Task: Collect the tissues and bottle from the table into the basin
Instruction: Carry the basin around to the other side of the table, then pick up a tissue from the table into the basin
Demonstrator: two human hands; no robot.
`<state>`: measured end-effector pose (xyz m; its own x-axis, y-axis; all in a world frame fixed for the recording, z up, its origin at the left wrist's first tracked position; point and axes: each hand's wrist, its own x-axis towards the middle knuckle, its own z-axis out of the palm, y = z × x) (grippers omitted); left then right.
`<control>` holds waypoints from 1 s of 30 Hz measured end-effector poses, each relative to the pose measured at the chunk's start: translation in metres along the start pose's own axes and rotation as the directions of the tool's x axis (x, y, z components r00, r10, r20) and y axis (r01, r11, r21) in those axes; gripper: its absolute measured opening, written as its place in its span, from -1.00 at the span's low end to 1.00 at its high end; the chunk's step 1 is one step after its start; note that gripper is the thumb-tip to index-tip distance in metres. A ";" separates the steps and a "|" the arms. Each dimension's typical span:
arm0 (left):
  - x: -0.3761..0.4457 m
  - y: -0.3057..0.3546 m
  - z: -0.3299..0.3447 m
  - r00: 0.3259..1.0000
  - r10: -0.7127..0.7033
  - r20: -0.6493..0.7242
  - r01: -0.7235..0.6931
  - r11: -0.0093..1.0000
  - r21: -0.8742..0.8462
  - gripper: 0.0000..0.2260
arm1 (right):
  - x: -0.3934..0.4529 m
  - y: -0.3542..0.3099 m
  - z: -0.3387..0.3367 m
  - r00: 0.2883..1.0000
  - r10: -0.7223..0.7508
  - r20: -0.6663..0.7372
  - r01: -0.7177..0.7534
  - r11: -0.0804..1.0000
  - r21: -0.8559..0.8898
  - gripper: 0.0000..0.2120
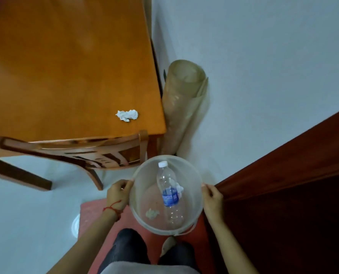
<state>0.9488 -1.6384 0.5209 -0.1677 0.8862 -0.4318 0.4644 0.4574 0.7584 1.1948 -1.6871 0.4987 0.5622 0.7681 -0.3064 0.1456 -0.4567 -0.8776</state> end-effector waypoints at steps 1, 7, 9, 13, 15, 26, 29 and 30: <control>-0.002 -0.001 0.001 0.999 -0.022 -0.035 0.021 1.000 -0.007 -0.77 | 0.005 0.000 0.001 1.000 -0.010 0.026 0.010 1.000 -0.016 -0.88; -0.007 -0.006 -0.004 0.988 -0.101 -0.113 0.100 0.995 -0.016 -0.73 | 0.023 0.000 0.016 0.988 -0.030 0.150 0.045 0.994 -0.098 -0.88; -0.006 -0.004 -0.008 0.988 -0.104 -0.113 0.108 0.994 0.029 -0.74 | 0.026 0.000 0.023 0.987 -0.019 0.162 0.040 0.991 -0.129 -0.87; 0.001 -0.001 -0.015 0.985 -0.112 -0.131 0.117 0.993 0.026 -0.64 | 0.028 -0.004 0.031 0.982 -0.009 0.191 0.045 0.982 -0.186 -0.80; 0.002 -0.002 -0.018 0.986 -0.099 -0.135 0.103 0.994 0.028 -0.63 | 0.028 -0.006 0.033 0.980 -0.012 0.201 0.056 0.975 -0.216 -0.78; -0.002 -0.010 -0.016 0.980 -0.021 -0.200 0.038 0.996 0.081 -0.65 | 0.044 -0.018 0.035 0.951 -0.052 0.305 0.134 0.958 -0.252 -0.80; -0.002 -0.015 -0.011 0.973 -0.049 -0.226 0.058 0.998 0.037 -0.64 | 0.057 -0.029 0.041 0.942 -0.086 0.324 0.171 0.955 -0.244 -0.81; -0.002 -0.018 -0.008 0.969 -0.067 -0.237 0.070 0.997 0.008 -0.64 | 0.062 -0.034 0.044 0.941 -0.102 0.324 0.186 0.953 -0.241 -0.80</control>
<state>0.9336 -1.6473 0.5125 -0.3995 0.8459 -0.3534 0.4582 0.5181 0.7222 1.1885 -1.6043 0.4936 0.2505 0.9143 -0.3183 0.4390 -0.4003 -0.8044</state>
